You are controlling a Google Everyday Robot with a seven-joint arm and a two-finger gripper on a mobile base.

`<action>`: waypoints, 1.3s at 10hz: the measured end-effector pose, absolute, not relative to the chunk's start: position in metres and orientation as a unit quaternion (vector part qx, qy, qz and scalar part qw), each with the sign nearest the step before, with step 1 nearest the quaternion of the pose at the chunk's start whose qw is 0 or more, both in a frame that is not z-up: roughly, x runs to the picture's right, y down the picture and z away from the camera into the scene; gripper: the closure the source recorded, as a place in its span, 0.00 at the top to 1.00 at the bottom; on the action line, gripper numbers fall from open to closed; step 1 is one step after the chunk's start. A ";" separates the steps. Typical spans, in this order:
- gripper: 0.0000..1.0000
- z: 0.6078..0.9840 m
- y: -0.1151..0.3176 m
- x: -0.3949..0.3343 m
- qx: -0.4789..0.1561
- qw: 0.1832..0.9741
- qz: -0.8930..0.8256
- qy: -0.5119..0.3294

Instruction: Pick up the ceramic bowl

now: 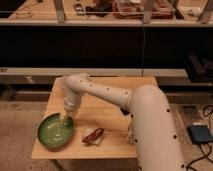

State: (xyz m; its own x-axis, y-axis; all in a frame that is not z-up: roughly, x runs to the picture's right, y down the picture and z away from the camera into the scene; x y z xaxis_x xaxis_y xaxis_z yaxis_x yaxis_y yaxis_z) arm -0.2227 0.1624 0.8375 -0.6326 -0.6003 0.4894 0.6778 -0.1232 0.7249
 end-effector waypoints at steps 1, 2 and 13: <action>0.50 0.840 0.164 -0.224 -0.039 0.428 -0.748 -0.506; 0.50 0.843 0.165 -0.225 -0.041 0.430 -0.747 -0.505; 0.02 0.871 0.167 -0.233 -0.050 0.441 -0.745 -0.497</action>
